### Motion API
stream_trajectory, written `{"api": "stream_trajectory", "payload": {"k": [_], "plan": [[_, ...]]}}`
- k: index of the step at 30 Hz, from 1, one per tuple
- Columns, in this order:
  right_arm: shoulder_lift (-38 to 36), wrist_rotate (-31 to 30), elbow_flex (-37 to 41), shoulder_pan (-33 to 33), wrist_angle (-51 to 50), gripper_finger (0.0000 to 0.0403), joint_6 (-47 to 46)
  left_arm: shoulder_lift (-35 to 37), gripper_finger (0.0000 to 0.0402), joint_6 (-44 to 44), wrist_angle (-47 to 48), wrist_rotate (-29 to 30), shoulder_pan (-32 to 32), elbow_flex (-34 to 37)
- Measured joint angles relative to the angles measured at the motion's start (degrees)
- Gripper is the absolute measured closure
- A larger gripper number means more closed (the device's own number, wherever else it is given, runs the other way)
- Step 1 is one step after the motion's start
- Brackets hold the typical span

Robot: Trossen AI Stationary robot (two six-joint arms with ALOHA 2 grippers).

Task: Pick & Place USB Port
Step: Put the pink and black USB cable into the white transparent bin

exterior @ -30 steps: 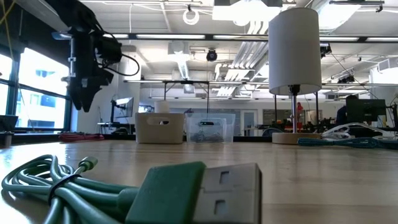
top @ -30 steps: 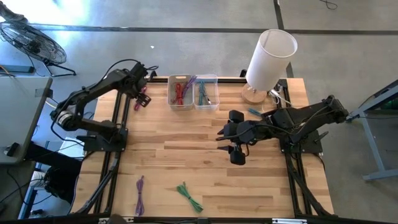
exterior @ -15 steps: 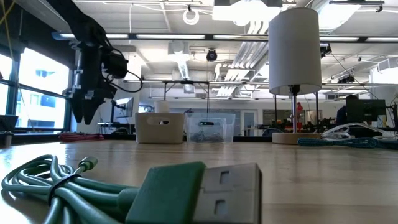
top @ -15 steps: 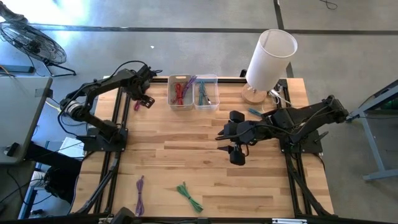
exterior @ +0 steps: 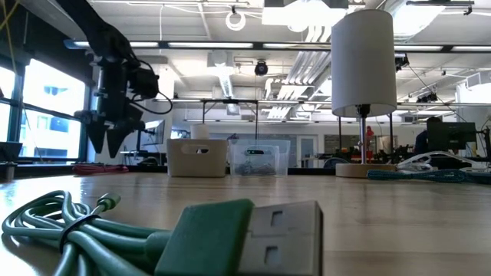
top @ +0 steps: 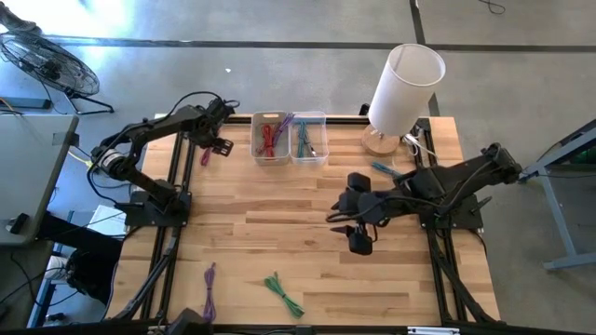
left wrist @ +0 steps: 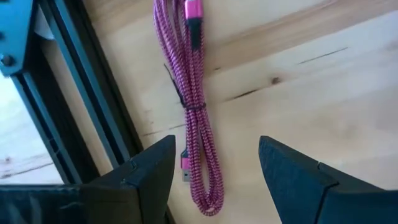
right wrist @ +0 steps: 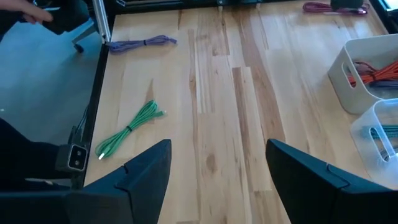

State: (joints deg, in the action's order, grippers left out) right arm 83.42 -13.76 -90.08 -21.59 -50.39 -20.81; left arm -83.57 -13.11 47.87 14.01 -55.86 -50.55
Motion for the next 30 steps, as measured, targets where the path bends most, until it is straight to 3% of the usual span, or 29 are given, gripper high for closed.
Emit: {"api": "stream_trajectory", "payload": {"k": [6,16,25,30], "plan": [[0.0,-2.2,0.0,-1.3,-1.0,0.0149,0.2,0.0,0.0177,-4.5,-1.9,0.2,0.0,3.8],[0.0,-5.0,0.0,-2.6,-1.2,0.0149,0.1,0.0,0.0177,-4.8,-9.6,0.7,0.0,5.0],[0.0,-5.0,0.0,-2.6,-1.3,0.0149,-1.3,0.0,0.0177,-4.8,-9.3,2.7,-0.1,5.0],[0.0,-5.0,0.0,-2.6,-1.3,0.0149,-2.0,0.0,0.0177,-4.8,-8.3,0.3,-2.2,5.2]]}}
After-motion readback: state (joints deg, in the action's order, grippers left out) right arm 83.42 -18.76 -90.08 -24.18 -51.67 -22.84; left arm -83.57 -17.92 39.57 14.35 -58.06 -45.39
